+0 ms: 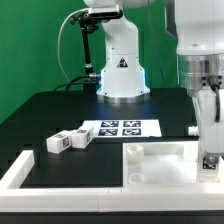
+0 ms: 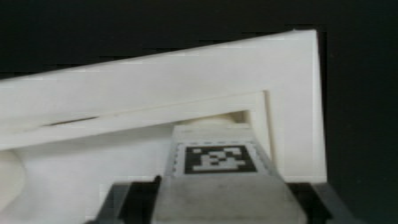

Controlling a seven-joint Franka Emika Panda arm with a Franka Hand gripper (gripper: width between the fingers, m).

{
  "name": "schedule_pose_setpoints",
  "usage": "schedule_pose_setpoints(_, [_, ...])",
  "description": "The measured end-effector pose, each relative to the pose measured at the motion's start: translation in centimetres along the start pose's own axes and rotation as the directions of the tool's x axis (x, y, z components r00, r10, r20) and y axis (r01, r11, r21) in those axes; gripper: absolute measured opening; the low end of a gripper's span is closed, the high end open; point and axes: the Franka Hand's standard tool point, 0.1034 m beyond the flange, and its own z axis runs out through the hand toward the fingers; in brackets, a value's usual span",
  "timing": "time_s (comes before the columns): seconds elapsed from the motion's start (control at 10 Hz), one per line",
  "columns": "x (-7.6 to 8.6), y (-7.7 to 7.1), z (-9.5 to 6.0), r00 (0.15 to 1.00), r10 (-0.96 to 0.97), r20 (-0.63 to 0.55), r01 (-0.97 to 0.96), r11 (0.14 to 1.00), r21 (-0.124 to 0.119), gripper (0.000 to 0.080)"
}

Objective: Assemble one leg

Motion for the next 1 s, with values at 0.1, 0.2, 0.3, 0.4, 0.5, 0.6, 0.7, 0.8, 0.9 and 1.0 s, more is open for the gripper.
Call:
schedule_pose_setpoints(0.1, [0.0, -0.1, 0.0, 0.997, 0.078, 0.003, -0.078, 0.997, 0.008, 0.029])
schedule_pose_setpoints(0.2, [0.2, -0.2, 0.0, 0.986, 0.165, 0.013, -0.165, 0.986, 0.023, 0.029])
schedule_pose_setpoints(0.3, [0.2, -0.2, 0.0, 0.983, 0.184, 0.023, -0.185, 0.982, 0.027, 0.029])
schedule_pose_setpoints(0.4, [0.2, -0.2, 0.0, 0.98, 0.196, 0.028, -0.197, 0.98, 0.031, 0.029])
schedule_pose_setpoints(0.5, [0.1, -0.2, 0.0, 0.98, 0.195, 0.028, -0.196, 0.98, 0.042, 0.029])
schedule_pose_setpoints(0.6, [0.1, -0.2, 0.0, 0.988, 0.151, 0.024, -0.152, 0.987, 0.042, 0.029])
schedule_pose_setpoints(0.7, [0.1, -0.1, 0.1, 0.988, 0.151, 0.024, -0.152, 0.987, 0.041, 0.0341])
schedule_pose_setpoints(0.8, [0.1, -0.1, 0.1, 0.988, 0.15, 0.023, -0.151, 0.988, 0.042, 0.0341])
schedule_pose_setpoints(0.9, [0.1, -0.3, -0.1, 0.989, 0.144, 0.025, -0.145, 0.988, 0.045, 0.053])
schedule_pose_setpoints(1.0, [-0.5, -0.8, -1.7, 0.992, 0.122, 0.043, -0.124, 0.99, 0.063, 0.0619])
